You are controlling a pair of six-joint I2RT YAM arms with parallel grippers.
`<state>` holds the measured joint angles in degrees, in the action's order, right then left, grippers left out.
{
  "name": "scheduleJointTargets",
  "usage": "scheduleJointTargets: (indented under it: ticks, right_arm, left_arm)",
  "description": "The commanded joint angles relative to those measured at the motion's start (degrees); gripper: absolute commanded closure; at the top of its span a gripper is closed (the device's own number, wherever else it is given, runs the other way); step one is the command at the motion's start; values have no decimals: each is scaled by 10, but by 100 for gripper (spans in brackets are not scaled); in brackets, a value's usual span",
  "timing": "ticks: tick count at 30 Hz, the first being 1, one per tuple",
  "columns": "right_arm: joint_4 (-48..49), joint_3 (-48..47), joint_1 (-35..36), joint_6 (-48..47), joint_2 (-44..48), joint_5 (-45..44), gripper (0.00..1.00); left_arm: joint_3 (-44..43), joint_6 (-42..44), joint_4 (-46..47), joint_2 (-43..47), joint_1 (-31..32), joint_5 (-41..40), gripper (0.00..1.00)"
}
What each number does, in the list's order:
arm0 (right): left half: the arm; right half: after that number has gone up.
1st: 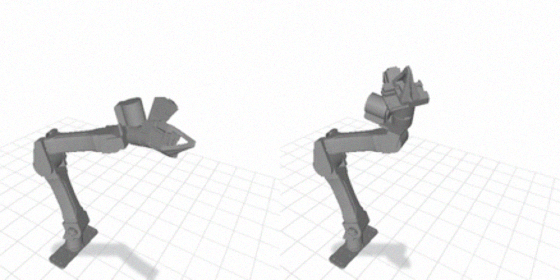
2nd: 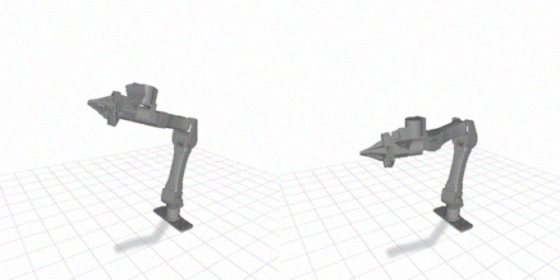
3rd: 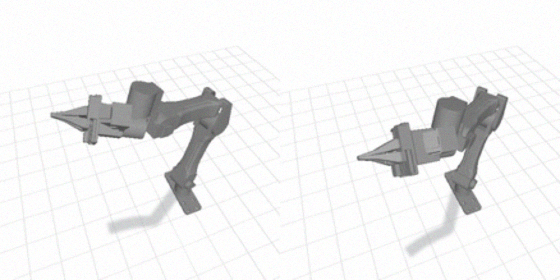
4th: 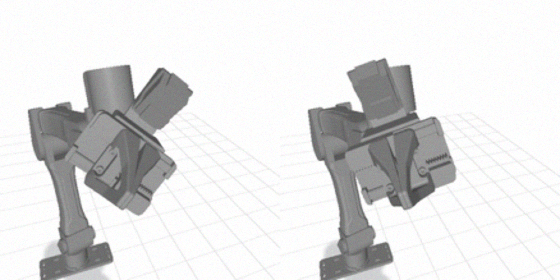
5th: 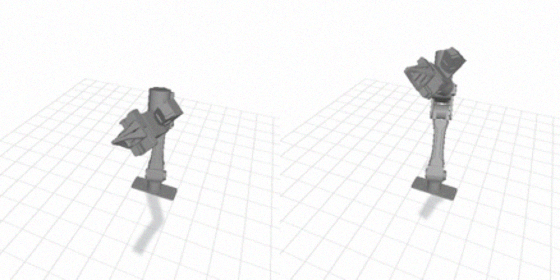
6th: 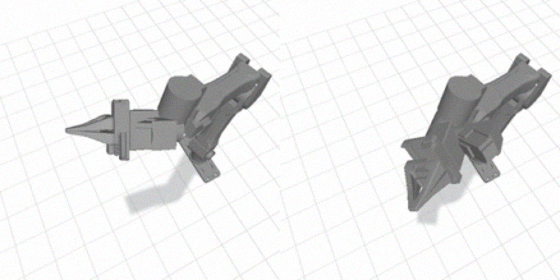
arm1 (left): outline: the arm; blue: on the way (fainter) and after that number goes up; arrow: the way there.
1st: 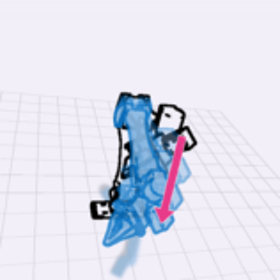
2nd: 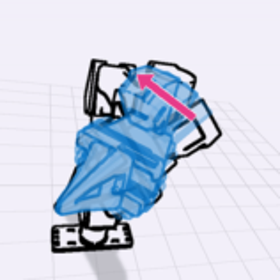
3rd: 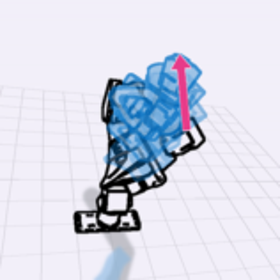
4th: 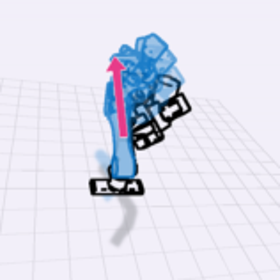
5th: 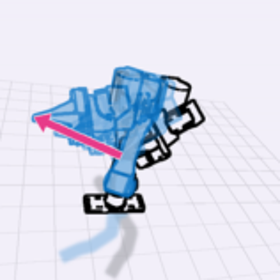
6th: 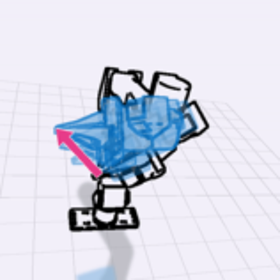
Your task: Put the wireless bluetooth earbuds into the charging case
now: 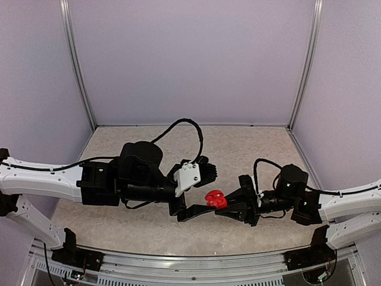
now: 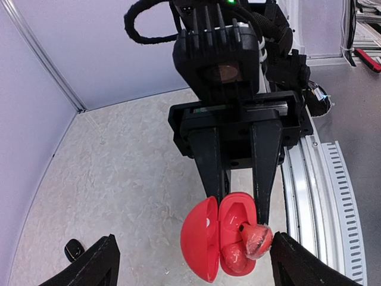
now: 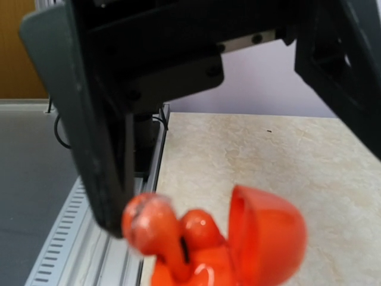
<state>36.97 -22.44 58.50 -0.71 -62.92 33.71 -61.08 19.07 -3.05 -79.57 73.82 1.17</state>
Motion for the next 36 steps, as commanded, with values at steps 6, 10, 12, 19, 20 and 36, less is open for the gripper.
scheduleJointTargets:
  ticks: [6,10,12,19,20,36]
  right_arm:
    - [5,-13,23,-11,-8,10,100]
    - [-8,-20,29,-25,-4,5,100]
    - [-15,-22,31,-32,0,6,100]
    - [-36,-26,38,-51,17,3,100]
    - [-37,-26,38,-52,18,2,100]
    - [1,-5,38,-12,31,-26,100]
  left_arm:
    - [-18,-33,45,-18,-7,17,17]
    - [-22,-41,47,-29,-13,23,18]
    - [-24,-51,47,-34,-20,36,20]
    - [-20,-77,58,-36,-43,71,26]
    - [-19,-77,58,-35,-45,75,27]
    - [-26,-47,49,-34,-30,115,13]
